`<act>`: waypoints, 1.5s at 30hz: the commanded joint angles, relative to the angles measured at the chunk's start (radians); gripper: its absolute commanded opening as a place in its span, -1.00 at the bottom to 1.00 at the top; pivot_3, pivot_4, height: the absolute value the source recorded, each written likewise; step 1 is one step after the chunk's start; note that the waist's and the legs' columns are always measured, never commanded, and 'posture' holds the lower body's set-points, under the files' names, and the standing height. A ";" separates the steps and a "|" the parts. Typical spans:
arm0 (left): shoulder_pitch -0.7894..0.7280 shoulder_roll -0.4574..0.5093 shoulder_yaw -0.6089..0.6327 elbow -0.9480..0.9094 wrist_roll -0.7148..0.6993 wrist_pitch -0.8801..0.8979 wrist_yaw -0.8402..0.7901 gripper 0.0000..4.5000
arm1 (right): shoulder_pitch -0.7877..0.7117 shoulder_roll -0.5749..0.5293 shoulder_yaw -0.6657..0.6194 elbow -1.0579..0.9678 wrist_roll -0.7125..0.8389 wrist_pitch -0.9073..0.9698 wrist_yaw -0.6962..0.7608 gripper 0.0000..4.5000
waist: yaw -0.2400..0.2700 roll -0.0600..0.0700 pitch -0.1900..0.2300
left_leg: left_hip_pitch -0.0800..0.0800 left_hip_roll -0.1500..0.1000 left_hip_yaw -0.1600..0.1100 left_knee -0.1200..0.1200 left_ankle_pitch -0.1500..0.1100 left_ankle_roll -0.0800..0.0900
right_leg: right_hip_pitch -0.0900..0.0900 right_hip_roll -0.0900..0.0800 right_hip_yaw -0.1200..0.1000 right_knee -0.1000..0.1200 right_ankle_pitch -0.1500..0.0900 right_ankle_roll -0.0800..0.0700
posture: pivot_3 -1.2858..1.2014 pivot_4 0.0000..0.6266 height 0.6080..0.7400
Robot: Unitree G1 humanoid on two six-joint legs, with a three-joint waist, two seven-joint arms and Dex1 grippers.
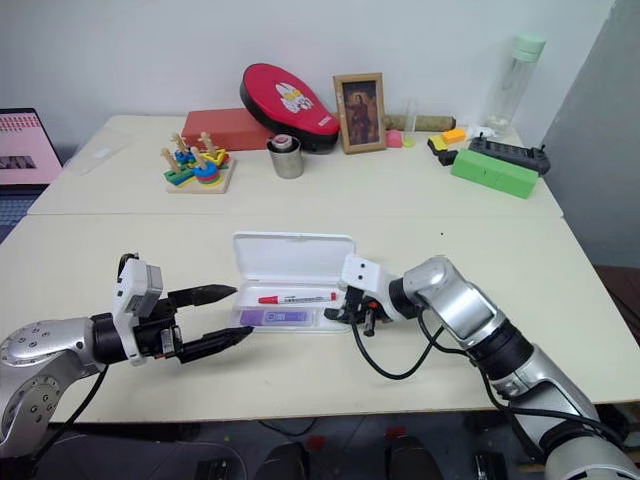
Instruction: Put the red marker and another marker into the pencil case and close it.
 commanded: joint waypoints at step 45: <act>-0.170 -0.179 0.101 -0.031 -0.101 0.098 0.374 1.00 | -0.504 0.263 -0.287 0.727 -0.077 -0.224 -0.192 -0.94 | -0.006 0.001 0.000 | 0.000 0.000 0.000 -0.001 0.000 0.000 | 0.000 0.000 0.000 0.001 0.001 0.000 | 0.03 -0.52 1.00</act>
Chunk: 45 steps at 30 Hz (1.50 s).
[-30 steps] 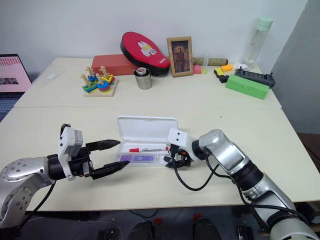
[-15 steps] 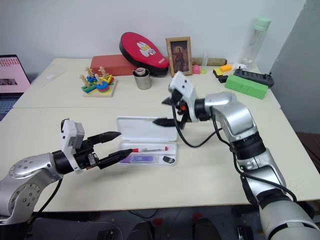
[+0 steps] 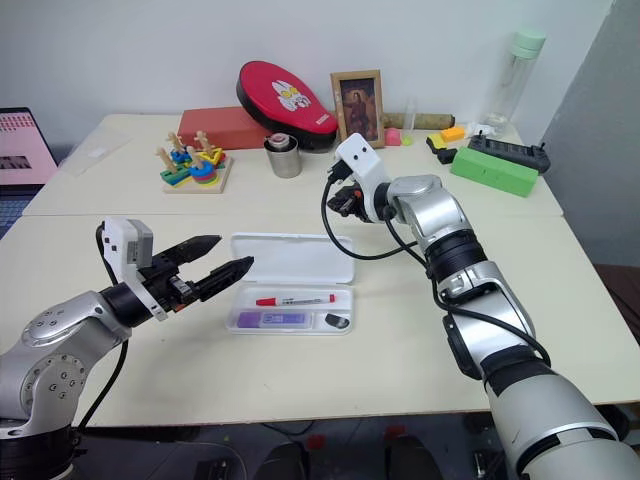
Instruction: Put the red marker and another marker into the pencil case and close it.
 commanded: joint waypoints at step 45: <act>0.124 0.130 0.070 -0.030 -0.083 0.040 -0.128 1.00 | 0.429 -0.048 0.253 -0.643 -0.060 0.095 0.226 -0.97 | 0.000 0.000 -0.001 | 0.007 0.001 0.000 0.002 0.001 -0.001 | 0.001 0.000 0.000 0.000 0.000 0.001 | 0.03 -0.52 1.00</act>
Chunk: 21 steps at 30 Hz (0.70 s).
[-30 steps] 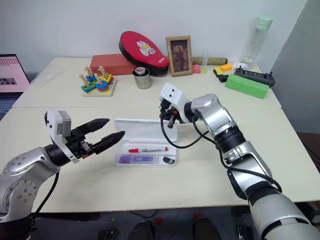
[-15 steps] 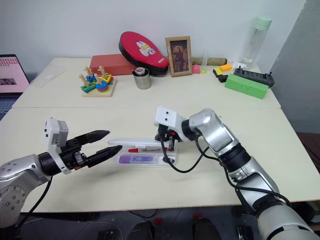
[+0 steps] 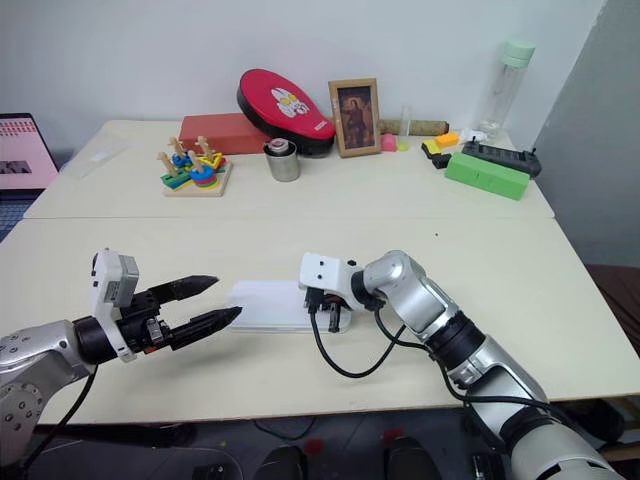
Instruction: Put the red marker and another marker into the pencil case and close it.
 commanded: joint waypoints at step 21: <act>-0.330 -0.063 -0.021 0.480 0.286 -0.195 0.211 1.00 | 0.044 -0.139 -0.533 -0.093 0.284 0.201 -0.191 0.70 | 0.007 -0.003 -0.001 | -0.006 -0.001 0.000 -0.002 0.000 0.000 | 0.001 0.000 0.000 -0.001 0.000 -0.001 | 0.03 -0.52 1.00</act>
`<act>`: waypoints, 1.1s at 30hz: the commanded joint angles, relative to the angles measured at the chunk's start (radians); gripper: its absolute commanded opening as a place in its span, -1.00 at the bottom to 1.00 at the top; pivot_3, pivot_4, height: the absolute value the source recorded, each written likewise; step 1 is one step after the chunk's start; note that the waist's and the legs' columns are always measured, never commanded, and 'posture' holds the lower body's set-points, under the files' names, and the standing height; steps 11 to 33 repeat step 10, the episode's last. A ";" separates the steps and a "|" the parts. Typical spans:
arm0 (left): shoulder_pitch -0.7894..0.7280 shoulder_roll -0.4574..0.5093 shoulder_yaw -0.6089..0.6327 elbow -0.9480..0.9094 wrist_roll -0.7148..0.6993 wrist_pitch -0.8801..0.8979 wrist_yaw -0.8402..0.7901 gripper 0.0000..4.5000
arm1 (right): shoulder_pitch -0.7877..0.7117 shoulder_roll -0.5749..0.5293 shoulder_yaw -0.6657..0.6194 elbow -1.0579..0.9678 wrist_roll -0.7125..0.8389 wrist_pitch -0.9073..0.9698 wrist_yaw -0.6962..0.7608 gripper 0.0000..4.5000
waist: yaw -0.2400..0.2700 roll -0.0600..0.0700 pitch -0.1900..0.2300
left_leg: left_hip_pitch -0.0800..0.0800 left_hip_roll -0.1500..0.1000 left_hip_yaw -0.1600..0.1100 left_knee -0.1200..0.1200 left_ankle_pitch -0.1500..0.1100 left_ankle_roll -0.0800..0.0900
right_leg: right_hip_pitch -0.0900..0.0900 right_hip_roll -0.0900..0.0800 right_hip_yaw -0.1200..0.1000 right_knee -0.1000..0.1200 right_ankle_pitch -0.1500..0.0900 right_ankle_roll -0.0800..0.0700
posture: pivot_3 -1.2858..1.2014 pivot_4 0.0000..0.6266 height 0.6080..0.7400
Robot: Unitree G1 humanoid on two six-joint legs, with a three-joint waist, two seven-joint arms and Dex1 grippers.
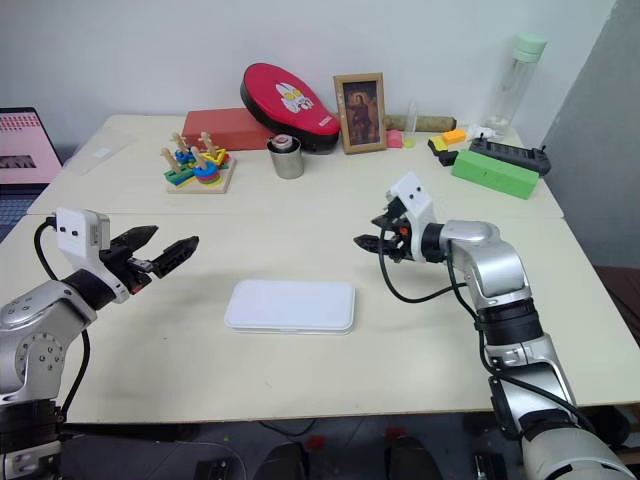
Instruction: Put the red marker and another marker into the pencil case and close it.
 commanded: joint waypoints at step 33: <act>-0.046 0.052 0.004 0.125 0.070 -0.044 -0.069 1.00 | 0.084 -0.082 -0.094 -0.078 0.046 -0.014 -0.083 0.99 | 0.000 0.000 0.000 | 0.000 0.000 0.000 0.000 0.000 0.000 | 0.000 0.000 0.000 0.000 0.000 0.000 | 0.03 -0.52 1.00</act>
